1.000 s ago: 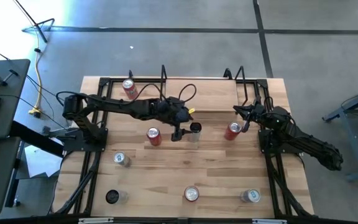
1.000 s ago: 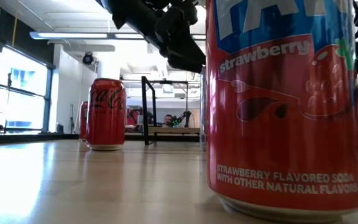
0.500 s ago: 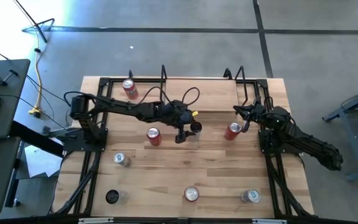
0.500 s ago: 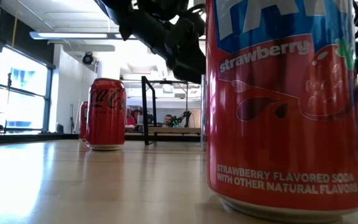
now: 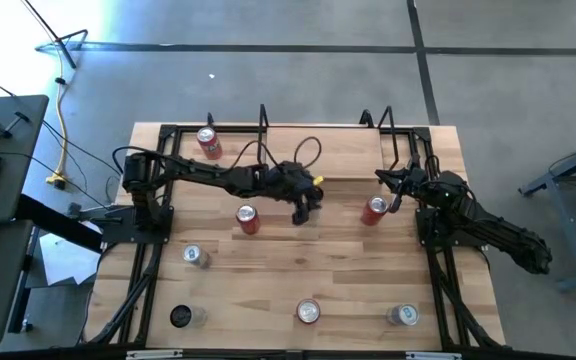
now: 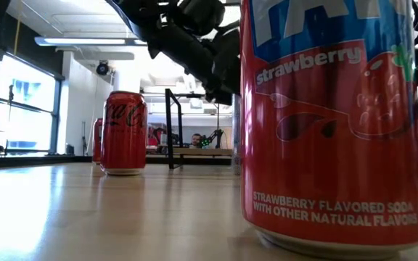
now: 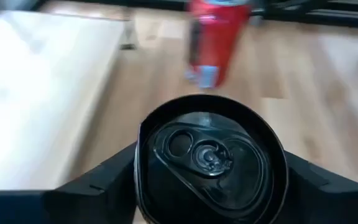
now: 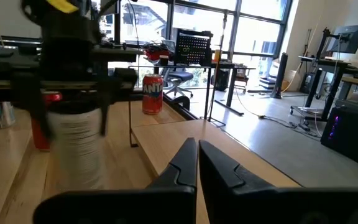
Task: Place canned beverage on shelf
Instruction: Put the top white-yellow soda can on the shelf
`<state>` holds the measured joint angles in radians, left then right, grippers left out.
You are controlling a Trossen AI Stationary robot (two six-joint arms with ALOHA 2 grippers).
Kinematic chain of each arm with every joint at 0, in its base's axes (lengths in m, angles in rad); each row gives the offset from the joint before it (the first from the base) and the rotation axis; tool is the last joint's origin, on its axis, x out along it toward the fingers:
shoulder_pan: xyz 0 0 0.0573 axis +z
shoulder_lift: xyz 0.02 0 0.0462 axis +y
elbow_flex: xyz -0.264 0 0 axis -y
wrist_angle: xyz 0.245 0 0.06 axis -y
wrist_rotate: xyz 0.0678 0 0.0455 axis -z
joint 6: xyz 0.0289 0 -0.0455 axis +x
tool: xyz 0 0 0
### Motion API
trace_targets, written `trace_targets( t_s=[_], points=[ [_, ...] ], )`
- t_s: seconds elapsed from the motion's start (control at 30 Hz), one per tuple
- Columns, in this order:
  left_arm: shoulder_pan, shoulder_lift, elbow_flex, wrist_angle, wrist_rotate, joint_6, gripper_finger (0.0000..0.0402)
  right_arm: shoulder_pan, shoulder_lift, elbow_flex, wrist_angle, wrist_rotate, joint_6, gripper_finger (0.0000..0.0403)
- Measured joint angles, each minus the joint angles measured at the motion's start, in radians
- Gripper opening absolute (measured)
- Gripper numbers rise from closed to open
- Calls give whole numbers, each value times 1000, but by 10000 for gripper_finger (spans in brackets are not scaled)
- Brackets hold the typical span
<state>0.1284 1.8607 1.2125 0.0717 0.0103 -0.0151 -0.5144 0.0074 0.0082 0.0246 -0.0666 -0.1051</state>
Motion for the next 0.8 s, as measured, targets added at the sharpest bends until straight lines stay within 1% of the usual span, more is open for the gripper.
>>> trace_targets(
  t_s=[0.13,0.23,0.37,0.43,0.57,0.7,0.77,0.8],
  points=[
    [34,-61,-1,-5,12,18,236,0,0,0,0,0,0,0],
    [65,-138,4,-39,25,53,236,0,0,0,0,0,0,0],
    [135,-227,75,-199,29,150,236,0,0,0,0,0,0,0],
    [186,-244,126,-254,25,189,236,0,0,0,0,0,0,0],
    [316,-215,234,-341,43,217,236,0,5,0,0,0,0,0],
    [451,-131,324,-372,150,200,236,0,5,0,0,0,0,0],
    [490,-86,353,-386,187,193,236,0,5,0,0,0,0,0],
    [501,-67,362,-387,189,194,236,0,5,0,0,0,0,0]
  ],
)
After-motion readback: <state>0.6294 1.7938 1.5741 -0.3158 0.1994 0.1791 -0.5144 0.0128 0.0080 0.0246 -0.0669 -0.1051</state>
